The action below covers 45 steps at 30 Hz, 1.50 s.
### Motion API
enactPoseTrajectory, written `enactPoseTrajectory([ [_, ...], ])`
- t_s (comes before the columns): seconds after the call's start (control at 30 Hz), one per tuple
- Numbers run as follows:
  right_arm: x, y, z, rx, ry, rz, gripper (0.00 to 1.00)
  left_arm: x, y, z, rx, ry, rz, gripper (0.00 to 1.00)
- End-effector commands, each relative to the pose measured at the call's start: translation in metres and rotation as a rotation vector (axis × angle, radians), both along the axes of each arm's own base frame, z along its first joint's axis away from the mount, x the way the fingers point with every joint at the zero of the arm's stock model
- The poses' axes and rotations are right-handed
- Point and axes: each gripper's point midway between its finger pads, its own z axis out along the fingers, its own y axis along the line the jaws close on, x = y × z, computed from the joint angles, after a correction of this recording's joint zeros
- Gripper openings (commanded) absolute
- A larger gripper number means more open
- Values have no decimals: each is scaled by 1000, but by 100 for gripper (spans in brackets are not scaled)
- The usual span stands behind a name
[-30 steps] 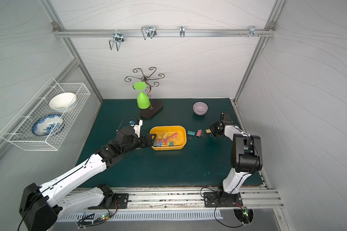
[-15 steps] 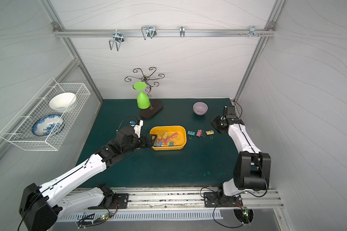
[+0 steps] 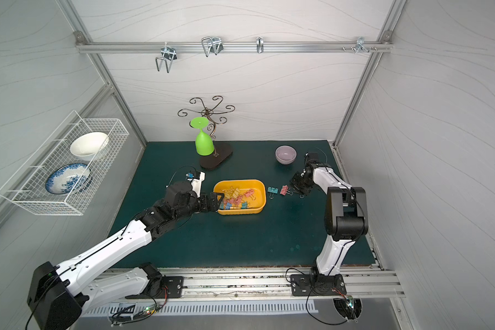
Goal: Take out the binder clips from the storage box
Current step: Adjust the binder clip at the center of the board.
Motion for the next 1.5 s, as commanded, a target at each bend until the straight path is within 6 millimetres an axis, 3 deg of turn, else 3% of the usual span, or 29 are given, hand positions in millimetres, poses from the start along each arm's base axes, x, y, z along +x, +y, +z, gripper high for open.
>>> enactPoseTrajectory([
  [0.0, 4, 7, -5, 38, 21, 23, 31, 1, 0, 11, -7, -33, -9, 98],
  [0.3, 3, 6, -4, 58, 17, -85, 0, 1, 4, 8, 3, -19, 5, 98],
  [0.47, 3, 7, 10, 51, -17, -273, 0, 2, 7, 9, -7, -6, 27, 98],
  [0.73, 0, 1, 28, -136, -83, -531, 0, 5, 24, 13, 52, -37, 91, 99],
  [0.97, -4, 2, 14, -178, -64, -662, 0, 6, 29, 12, 62, -49, 114, 99],
  [1.3, 3, 22, -12, -164, -20, -622, 0, 5, 42, 11, 51, -66, 181, 99],
  [1.47, -8, 34, -16, -142, 4, -564, 13, 4, 44, 15, 30, -76, 194, 99],
])
